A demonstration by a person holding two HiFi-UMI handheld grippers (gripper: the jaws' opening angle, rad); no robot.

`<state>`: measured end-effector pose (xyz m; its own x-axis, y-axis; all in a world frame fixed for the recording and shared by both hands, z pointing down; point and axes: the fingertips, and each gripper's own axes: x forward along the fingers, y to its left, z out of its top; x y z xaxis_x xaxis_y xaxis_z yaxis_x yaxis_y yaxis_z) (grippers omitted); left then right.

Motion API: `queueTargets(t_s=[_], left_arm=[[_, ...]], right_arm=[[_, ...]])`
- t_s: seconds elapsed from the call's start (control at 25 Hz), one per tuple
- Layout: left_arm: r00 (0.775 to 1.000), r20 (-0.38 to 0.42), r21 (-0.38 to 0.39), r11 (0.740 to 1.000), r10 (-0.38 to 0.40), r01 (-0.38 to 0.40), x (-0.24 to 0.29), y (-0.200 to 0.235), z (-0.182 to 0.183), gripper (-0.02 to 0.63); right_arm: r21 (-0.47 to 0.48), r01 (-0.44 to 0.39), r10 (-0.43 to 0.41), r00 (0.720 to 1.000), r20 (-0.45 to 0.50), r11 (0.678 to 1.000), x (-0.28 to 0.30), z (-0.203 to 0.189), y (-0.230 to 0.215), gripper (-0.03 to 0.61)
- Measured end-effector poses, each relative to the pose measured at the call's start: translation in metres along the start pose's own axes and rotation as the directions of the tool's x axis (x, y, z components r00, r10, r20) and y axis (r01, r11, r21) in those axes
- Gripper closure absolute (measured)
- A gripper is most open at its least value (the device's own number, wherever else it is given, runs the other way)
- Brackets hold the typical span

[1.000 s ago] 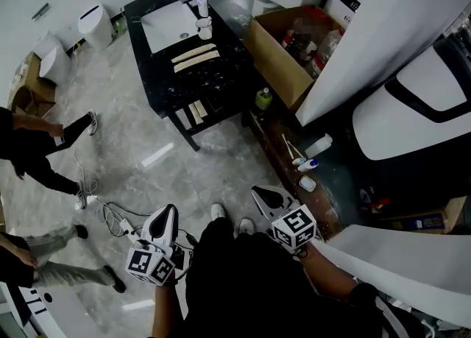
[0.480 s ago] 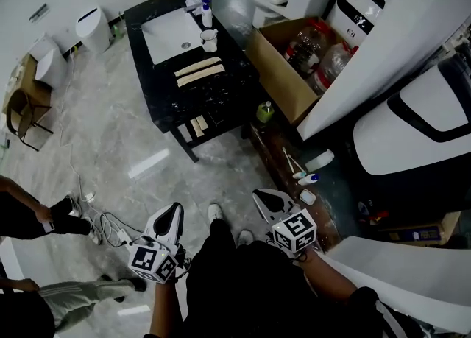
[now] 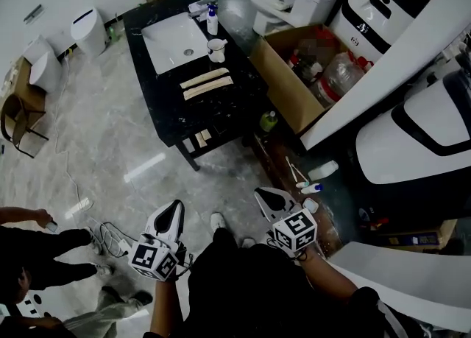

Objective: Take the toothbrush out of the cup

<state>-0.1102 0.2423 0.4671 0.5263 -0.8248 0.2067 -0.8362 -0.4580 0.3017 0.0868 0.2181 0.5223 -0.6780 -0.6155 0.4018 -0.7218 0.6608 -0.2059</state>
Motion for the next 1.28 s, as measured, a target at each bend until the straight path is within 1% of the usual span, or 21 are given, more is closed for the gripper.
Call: queueTargets(t_s=[0.16, 0.4, 0.56, 0.76, 1.08, 1.28], left_arm=[[1.000, 0.011, -0.008, 1.000, -0.013, 0.013, 0.007, 0.021, 0.008, 0.607], [1.000, 0.009, -0.039, 0.999, -0.017, 0.017, 0.010, 0.056, 0.013, 0.607], [0.999, 0.000, -0.033, 0.999, -0.042, 0.042, 0.012, 0.069, 0.020, 0.607], [0.998, 0.007, -0.023, 0.998, -0.059, 0.059, 0.017, 0.080, 0.027, 0.607], [0.998, -0.002, -0.031, 0.998, -0.059, 0.059, 0.030, 0.085, 0.030, 0.607], [0.999, -0.001, -0.020, 0.999, -0.050, 0.050, 0.046, 0.092, 0.037, 0.607]], right_arm=[[0.007, 0.007, -0.007, 1.000, -0.004, 1.000, 0.018, 0.009, 0.002, 0.563], [-0.017, 0.008, -0.008, 1.000, -0.007, 1.000, 0.052, 0.025, 0.014, 0.563], [-0.008, 0.024, -0.024, 1.000, -0.005, 1.000, 0.065, 0.034, 0.018, 0.563], [-0.004, 0.053, -0.054, 0.998, -0.013, 0.999, 0.069, 0.037, 0.011, 0.563], [0.003, 0.066, -0.065, 0.997, -0.029, 0.998, 0.078, 0.039, -0.008, 0.563], [0.004, 0.049, -0.049, 0.998, -0.026, 0.999, 0.093, 0.044, -0.021, 0.563]])
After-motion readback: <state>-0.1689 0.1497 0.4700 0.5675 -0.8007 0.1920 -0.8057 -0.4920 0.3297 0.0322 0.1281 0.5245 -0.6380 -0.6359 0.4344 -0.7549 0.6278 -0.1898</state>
